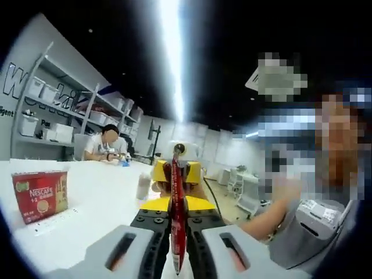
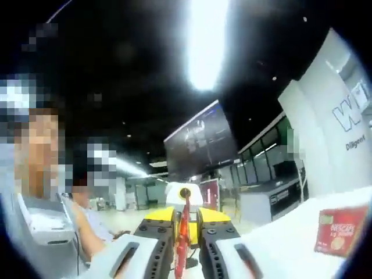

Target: Tear open the coffee pouch, take out the coffee, and pour the coffee from the pouch into the cup

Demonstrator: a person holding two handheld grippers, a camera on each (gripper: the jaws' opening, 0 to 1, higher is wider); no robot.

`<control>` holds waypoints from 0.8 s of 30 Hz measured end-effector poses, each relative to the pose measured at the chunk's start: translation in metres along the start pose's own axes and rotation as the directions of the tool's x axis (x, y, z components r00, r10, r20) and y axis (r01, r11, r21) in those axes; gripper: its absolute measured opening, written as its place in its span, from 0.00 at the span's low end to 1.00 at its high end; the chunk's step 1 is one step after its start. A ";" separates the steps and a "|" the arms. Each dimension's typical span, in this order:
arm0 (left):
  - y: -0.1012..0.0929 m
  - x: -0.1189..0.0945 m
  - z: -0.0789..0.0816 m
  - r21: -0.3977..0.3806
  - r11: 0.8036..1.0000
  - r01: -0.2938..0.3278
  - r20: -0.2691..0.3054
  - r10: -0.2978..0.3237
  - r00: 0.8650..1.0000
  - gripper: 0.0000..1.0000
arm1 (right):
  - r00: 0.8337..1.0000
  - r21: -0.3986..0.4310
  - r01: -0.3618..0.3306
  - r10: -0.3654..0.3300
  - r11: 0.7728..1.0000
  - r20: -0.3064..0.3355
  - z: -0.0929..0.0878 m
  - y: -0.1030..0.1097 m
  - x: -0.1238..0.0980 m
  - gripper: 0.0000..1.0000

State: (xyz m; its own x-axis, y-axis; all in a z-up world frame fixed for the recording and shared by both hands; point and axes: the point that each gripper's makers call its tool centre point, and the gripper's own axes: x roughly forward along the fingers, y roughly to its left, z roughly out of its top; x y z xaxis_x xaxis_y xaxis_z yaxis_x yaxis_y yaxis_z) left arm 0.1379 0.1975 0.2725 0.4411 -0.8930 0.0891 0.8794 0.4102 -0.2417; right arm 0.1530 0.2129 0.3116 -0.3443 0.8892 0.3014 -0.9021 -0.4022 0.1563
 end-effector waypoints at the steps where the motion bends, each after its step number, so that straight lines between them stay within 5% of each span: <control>1: -0.004 -0.001 -0.004 -0.004 1.000 -0.003 -0.002 0.003 1.000 0.10 | 1.000 0.010 -0.004 0.004 1.000 -0.005 -0.004 0.004 0.003 0.14; 6: -0.032 -0.011 -0.029 -0.026 0.999 -0.040 -0.012 0.040 0.999 0.10 | 0.999 0.021 0.037 -0.036 0.999 -0.016 -0.043 0.041 0.012 0.12; 14: -0.073 -0.020 -0.062 -0.027 0.997 -0.069 -0.049 0.068 0.996 0.10 | 0.998 0.062 0.055 -0.057 0.997 0.032 -0.066 0.089 -0.004 0.11; 24: -0.125 -0.011 -0.101 -0.058 0.998 -0.041 -0.032 0.039 0.999 0.10 | 0.990 -0.008 0.134 -0.135 0.991 -0.029 -0.090 0.153 -0.022 0.05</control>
State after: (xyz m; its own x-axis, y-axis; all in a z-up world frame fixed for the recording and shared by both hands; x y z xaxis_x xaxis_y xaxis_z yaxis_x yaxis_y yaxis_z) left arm 0.0054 0.1372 0.2042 0.4689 -0.8819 0.0488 0.8490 0.4348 -0.3003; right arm -0.0009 0.1518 0.2441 -0.2270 0.9411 0.2505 -0.9423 -0.2773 0.1875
